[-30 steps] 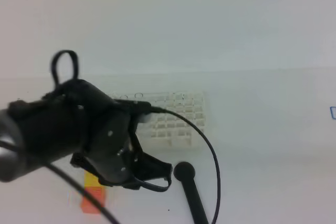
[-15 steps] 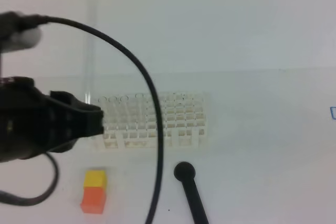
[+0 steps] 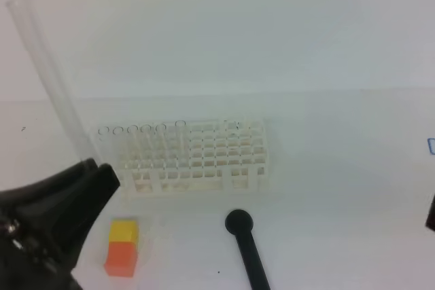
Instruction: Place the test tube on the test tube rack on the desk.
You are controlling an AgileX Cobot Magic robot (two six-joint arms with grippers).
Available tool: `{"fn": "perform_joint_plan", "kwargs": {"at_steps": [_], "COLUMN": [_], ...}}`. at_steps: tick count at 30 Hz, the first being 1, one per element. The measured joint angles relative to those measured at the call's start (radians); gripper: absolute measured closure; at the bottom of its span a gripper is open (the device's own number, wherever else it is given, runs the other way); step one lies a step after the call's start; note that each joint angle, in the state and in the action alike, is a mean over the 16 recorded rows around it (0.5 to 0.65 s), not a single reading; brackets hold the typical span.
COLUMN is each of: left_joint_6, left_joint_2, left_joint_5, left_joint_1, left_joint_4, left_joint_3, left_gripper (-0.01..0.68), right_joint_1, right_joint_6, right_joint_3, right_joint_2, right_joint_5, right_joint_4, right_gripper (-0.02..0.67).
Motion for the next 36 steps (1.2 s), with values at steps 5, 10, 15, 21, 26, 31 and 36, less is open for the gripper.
{"fn": "perform_joint_plan", "kwargs": {"at_steps": [5,10,15,21,26,31,36], "left_joint_6": [0.034,0.059,0.076,0.078,0.080,0.079,0.078], "left_joint_2": [-0.032,-0.033,-0.029,-0.029,-0.029,-0.029,-0.029], "left_joint_5": [-0.259,-0.420,-0.485,-0.505,-0.500,-0.494,-0.483], "left_joint_1": [0.000,0.000,0.000,0.000,0.000,0.000,0.000], "left_joint_4": [0.005,0.008,0.022,0.053,0.081,0.109,0.125], "left_joint_3": [0.187,0.293,0.331,0.337,0.337,0.337,0.337], "left_gripper": [0.673,0.673,0.673,0.673,0.673,0.673,0.673], "right_joint_1": [0.037,0.102,0.208,0.401,0.573,0.700,0.755], "right_joint_6": [-0.107,-0.160,-0.185,-0.191,-0.194,-0.203,-0.219], "right_joint_3": [-0.020,-0.090,-0.212,-0.383,-0.501,-0.581,-0.635], "right_joint_2": [0.072,0.156,0.272,0.453,0.606,0.726,0.801], "right_joint_5": [0.080,0.106,0.091,-0.007,-0.118,-0.220,-0.269], "right_joint_4": [0.018,0.001,-0.020,-0.024,-0.001,0.042,0.097], "right_gripper": [0.645,0.617,0.537,0.406,0.316,0.278,0.272]}}
